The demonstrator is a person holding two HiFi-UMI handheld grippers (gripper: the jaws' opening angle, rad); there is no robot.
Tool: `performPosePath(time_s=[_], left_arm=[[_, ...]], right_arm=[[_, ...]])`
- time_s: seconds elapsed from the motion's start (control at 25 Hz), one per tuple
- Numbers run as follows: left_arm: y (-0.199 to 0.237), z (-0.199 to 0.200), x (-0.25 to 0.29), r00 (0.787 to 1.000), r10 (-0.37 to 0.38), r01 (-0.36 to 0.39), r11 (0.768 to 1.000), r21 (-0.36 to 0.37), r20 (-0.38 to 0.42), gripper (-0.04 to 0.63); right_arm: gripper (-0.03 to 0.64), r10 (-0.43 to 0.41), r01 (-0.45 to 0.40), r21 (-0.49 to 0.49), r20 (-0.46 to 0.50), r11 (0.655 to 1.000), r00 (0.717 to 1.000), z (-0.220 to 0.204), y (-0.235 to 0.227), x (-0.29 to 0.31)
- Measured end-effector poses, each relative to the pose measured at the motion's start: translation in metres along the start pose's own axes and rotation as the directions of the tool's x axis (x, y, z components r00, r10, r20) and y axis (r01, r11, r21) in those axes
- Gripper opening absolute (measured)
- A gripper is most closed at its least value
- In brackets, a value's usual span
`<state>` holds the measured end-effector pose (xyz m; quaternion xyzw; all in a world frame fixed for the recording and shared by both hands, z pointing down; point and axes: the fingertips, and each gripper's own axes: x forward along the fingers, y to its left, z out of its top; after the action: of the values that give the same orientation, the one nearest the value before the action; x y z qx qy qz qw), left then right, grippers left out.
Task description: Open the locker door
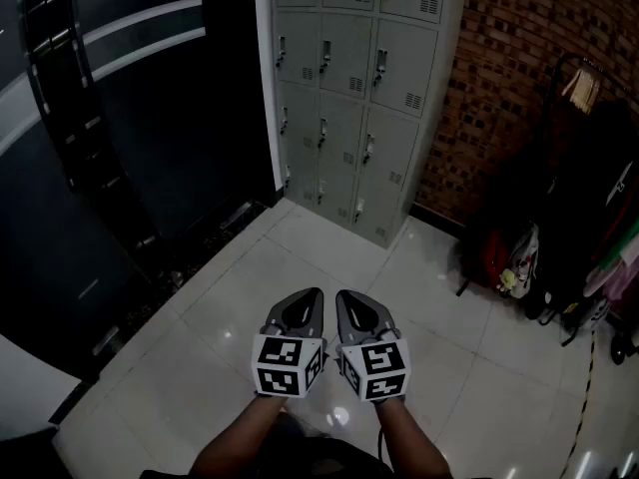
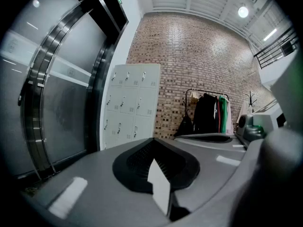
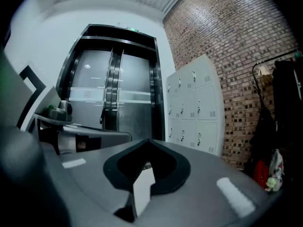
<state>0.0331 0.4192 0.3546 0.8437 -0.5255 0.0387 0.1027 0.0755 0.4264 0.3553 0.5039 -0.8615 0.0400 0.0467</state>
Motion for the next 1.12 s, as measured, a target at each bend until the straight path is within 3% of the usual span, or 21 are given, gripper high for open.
performPosePath(time_s=[0.36, 1.12], left_arm=[[0.028, 0.007, 0.056, 1.000, -0.019, 0.019, 1.000, 0.003, 0.020, 0.005], [0.171, 0.054, 0.205, 0.997, -0.074, 0.074, 0.997, -0.014, -0.010, 0.006]], right_arm=[[0.001, -0.008, 0.008, -0.023, -0.006, 1.000, 1.000, -0.004, -0.029, 0.054], [0.001, -0.070, 0.068, -0.042, -0.044, 0.997, 0.997, 0.031, -0.069, 0.256]])
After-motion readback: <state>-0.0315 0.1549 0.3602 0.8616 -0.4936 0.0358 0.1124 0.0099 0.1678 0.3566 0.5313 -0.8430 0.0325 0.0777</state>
